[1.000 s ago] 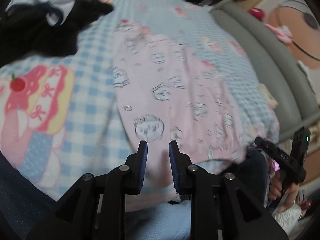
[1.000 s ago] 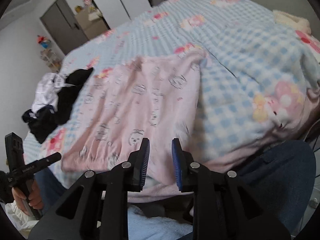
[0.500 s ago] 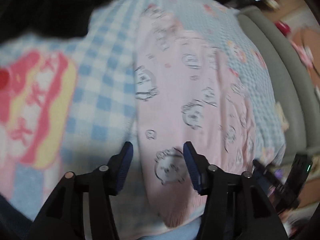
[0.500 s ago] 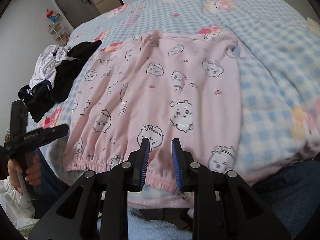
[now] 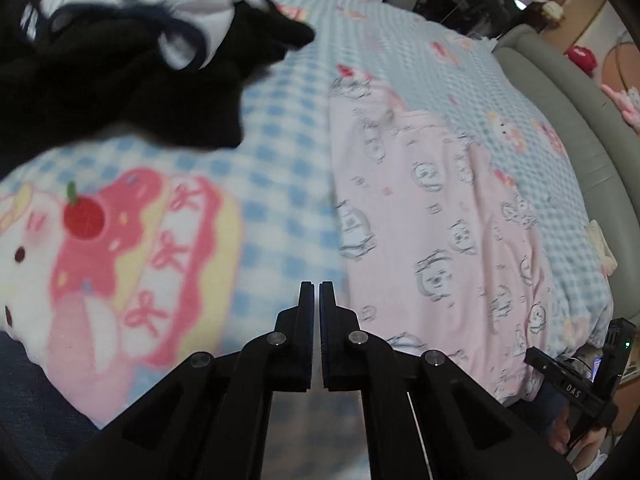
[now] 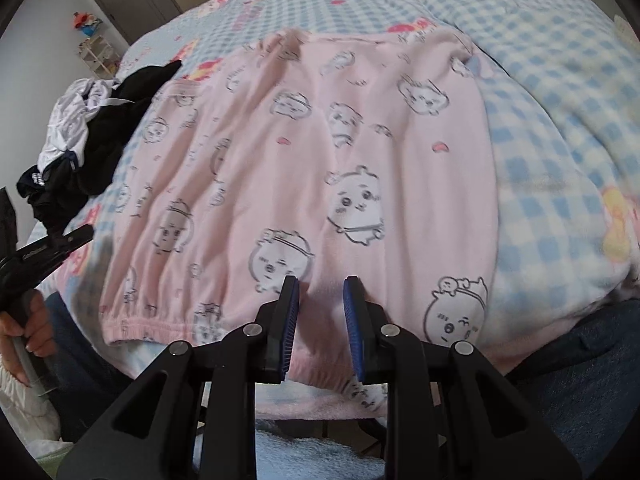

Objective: Fold clothes

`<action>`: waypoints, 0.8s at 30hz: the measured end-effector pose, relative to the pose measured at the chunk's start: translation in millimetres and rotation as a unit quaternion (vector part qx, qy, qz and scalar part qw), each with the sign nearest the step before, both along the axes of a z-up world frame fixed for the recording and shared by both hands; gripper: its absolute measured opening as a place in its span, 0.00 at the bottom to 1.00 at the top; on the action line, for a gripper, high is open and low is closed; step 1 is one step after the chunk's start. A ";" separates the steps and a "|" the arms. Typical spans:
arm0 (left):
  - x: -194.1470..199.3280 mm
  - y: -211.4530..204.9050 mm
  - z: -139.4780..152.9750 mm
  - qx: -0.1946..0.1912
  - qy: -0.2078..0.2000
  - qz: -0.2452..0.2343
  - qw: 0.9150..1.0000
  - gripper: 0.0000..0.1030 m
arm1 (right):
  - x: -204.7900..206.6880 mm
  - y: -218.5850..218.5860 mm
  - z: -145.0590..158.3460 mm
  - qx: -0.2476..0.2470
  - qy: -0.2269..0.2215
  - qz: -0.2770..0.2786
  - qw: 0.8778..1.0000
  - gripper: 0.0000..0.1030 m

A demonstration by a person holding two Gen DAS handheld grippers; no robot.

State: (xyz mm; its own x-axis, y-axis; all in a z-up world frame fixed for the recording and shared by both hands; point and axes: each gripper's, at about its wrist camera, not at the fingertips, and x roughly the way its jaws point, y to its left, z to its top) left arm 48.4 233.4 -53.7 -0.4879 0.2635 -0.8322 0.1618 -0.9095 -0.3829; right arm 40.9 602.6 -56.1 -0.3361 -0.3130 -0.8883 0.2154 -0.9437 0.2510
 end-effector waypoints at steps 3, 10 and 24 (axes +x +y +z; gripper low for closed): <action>-2.6 4.3 -11.1 0.038 -0.022 -0.046 0.998 0.09 | 0.2 -0.1 4.8 -0.009 0.006 -0.001 1.000 0.22; -17.9 19.1 -8.6 0.018 -0.004 -0.053 0.998 0.56 | -0.7 -5.4 17.9 -0.019 0.022 0.011 1.000 0.31; -34.3 -14.4 -1.1 0.001 -0.004 0.012 1.000 0.02 | -31.1 -26.3 22.9 0.008 0.014 0.035 0.999 0.25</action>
State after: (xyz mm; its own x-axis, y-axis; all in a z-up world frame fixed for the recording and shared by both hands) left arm 14.2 219.0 -54.8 -0.4880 0.2533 -0.8353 0.1866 -0.9046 -0.3833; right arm 9.8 576.3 -33.2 -0.3388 -0.3216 -0.8842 0.2880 -0.9301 0.2280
